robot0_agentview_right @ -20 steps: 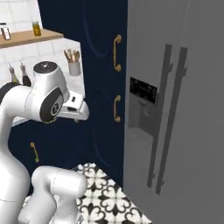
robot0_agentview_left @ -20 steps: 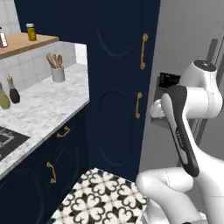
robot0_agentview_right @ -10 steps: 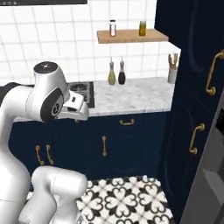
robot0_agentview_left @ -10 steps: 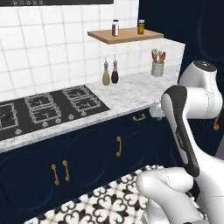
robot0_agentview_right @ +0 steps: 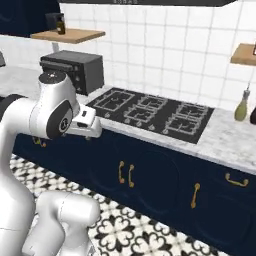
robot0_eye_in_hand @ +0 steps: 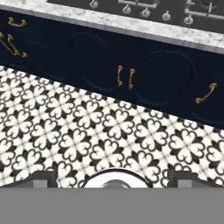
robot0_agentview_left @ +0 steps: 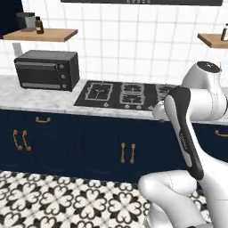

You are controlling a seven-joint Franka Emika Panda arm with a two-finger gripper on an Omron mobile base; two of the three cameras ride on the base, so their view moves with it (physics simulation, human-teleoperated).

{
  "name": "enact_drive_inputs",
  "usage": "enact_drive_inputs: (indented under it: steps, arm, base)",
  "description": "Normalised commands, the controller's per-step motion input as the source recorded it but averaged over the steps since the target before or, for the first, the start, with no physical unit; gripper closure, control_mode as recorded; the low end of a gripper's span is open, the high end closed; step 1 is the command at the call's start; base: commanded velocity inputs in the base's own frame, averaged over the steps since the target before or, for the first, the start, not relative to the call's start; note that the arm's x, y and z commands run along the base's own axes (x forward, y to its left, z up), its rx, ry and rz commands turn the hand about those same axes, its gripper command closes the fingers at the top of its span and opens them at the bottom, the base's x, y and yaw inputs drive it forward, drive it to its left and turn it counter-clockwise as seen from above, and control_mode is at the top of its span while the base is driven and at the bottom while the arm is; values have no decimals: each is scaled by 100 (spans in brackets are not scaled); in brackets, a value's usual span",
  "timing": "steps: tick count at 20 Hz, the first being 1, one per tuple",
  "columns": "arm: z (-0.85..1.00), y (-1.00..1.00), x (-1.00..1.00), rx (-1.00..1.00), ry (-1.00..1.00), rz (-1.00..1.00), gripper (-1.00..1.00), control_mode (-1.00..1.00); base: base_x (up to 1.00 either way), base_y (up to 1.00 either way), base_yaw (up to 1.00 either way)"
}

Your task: Navigate to the toaster.

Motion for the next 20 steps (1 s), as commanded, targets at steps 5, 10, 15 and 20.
enact_drive_inputs:
  steps: [5,10,15,20]
  arm:
    - [0,0,0,0,0,0,-100,100]
    - [0,0,0,0,0,0,-100,100]
    - [0,0,0,0,0,0,-100,100]
    - [0,0,0,0,0,0,-100,100]
  base:
    - [0,0,90]
    - [10,3,82]
    - [90,71,11]
    - [100,100,-3]
